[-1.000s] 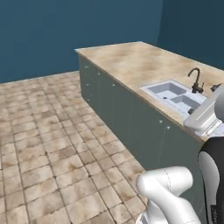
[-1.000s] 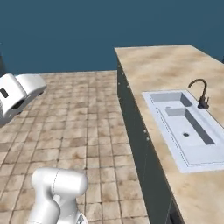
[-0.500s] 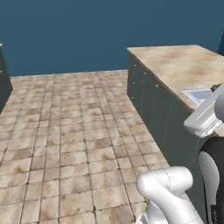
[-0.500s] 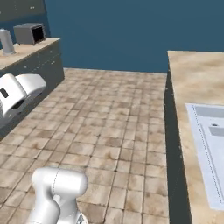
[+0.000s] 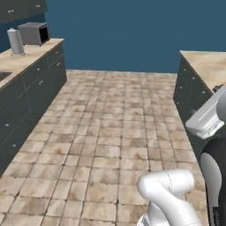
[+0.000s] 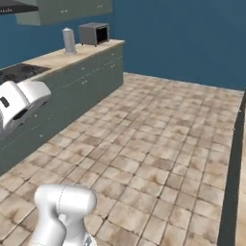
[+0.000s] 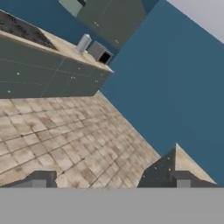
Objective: Move the bowls from the cabinet to the plates on the dining table.
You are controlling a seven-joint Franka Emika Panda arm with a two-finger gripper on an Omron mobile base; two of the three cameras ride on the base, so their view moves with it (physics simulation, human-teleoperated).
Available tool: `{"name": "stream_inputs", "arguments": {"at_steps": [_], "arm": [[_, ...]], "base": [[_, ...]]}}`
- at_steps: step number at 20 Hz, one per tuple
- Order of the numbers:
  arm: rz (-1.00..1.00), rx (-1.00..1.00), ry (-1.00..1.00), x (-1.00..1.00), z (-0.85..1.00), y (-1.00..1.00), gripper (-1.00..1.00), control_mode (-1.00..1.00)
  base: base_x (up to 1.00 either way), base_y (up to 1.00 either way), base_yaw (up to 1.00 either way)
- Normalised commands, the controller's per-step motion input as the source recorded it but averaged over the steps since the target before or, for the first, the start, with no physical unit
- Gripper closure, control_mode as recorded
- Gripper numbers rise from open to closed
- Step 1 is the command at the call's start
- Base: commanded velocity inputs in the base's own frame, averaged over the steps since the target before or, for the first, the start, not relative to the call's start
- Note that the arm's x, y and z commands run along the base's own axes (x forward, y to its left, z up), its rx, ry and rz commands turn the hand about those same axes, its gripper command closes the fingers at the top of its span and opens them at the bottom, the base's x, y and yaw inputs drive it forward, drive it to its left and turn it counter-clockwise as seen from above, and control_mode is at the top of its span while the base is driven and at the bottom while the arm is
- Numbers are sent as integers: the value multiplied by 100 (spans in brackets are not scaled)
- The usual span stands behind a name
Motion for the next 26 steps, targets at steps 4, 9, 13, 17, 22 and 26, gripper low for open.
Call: {"name": "stream_inputs", "arguments": {"at_steps": [4, 9, 13, 17, 22, 26], "arm": [[0, 0, 0, 0, 0, 0, -100, 100], [0, 0, 0, 0, 0, 0, -100, 100], [0, 0, 0, 0, 0, 0, -100, 100], [0, 0, 0, 0, 0, 0, -100, 100], [0, 0, 0, 0, 0, 0, -100, 100], [0, 0, 0, 0, 0, 0, -100, 100]], "base": [[0, 6, 47], [0, 9, 46], [0, 12, 44], [0, 13, 43], [1, 7, 42], [41, 0, 33]]}}
